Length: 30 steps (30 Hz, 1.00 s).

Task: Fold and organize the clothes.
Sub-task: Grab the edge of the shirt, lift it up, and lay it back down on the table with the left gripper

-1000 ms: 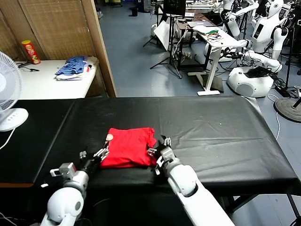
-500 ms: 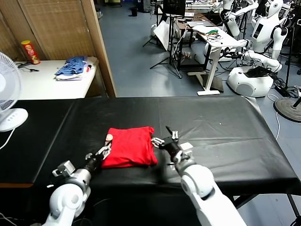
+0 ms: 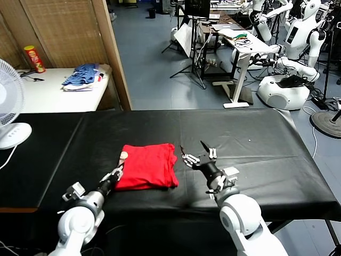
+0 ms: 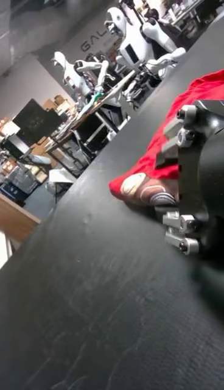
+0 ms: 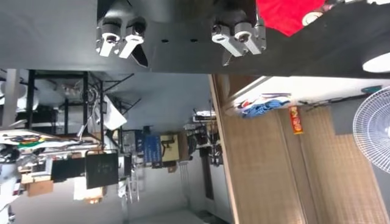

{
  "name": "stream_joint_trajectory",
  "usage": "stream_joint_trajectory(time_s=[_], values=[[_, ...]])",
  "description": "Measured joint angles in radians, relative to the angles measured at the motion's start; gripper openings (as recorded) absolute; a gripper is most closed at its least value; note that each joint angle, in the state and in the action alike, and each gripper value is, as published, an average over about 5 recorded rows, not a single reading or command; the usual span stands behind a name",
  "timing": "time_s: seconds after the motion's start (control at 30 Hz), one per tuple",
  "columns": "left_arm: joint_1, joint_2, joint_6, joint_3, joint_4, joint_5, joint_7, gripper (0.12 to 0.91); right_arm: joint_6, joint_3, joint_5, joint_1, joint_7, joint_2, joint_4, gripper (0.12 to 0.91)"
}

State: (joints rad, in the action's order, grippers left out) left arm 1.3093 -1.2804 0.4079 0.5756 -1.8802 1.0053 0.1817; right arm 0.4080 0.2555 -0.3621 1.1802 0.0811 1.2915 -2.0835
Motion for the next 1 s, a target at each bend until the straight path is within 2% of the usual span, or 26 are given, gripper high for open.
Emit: stream_joint_trajectory(time_s=[0.07, 0.2, 0.3, 0.47, 0.63, 0.83, 1.0], values=[[-0.002, 0.006, 0.009, 0.0, -0.007, -0.045, 0.007, 0.152, 0.01, 0.007, 0.016, 0.01, 0.008, 0.006, -0.007, 0.798], [-0.002, 0.031, 0.044, 0.006, -0.02, -0.162, 0.021, 0.144, 0.045, 0.025, 0.059, 0.038, 0.037, 0.018, -0.018, 0.798], [0.009, 0.064, 0.056, 0.018, -0.029, -0.248, 0.009, 0.14, 0.065, 0.043, 0.09, 0.065, 0.051, 0.025, -0.025, 0.798], [0.037, 0.155, 0.044, 0.053, -0.046, -0.384, -0.038, 0.141, 0.078, 0.065, 0.123, 0.106, 0.056, 0.034, -0.034, 0.798], [0.068, 0.282, 0.018, 0.11, -0.04, -0.505, -0.073, 0.141, 0.079, 0.068, 0.13, 0.12, 0.059, 0.04, -0.028, 0.798], [0.1, 0.431, 0.013, 0.194, -0.058, -0.643, -0.067, 0.141, 0.079, 0.064, 0.129, 0.12, 0.059, 0.043, -0.021, 0.798], [0.126, 0.46, 0.013, 0.208, -0.115, -0.791, -0.065, 0.141, 0.079, 0.068, 0.128, 0.128, 0.056, 0.043, -0.02, 0.798]])
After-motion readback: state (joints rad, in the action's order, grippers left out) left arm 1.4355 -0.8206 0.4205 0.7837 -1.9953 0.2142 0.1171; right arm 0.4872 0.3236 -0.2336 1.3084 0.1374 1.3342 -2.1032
